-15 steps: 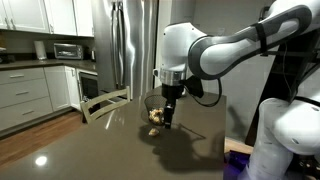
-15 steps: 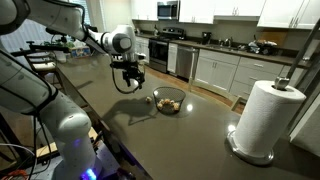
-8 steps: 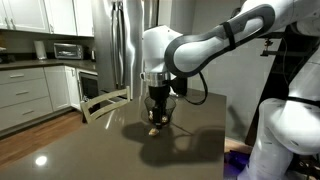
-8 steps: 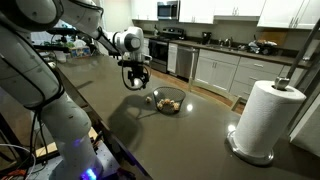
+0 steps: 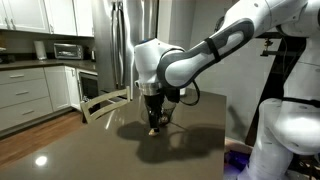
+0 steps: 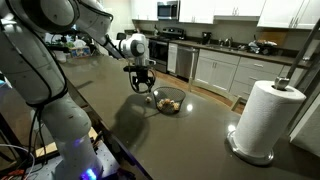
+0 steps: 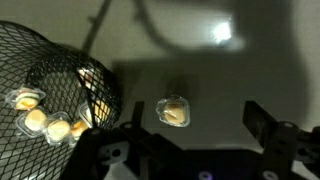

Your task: Move the hamburger toy on the counter to the right

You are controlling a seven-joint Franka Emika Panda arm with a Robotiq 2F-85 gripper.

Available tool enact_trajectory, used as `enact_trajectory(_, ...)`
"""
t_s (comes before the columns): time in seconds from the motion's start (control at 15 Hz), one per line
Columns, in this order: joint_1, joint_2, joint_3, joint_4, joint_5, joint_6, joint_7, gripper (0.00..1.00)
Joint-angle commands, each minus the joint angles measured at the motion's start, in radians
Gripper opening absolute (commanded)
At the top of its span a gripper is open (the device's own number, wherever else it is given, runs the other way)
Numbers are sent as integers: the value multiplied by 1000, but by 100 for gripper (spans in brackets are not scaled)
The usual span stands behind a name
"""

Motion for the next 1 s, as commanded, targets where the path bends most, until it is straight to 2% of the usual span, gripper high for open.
enact_trajectory(0.0,8,37,-10,12,-22,35,-13,100)
enact_trajectory(0.33,15,66,-10,4,-22,107,-32,100)
enact_trajectory(0.53,14,80,-9,-5,-80,141,-20,100)
enact_trajectory(0.8,11,99,-16,-10,-125,151,-19,100)
enact_trajectory(0.93,10,107,-21,-11,-111,148,-31,100)
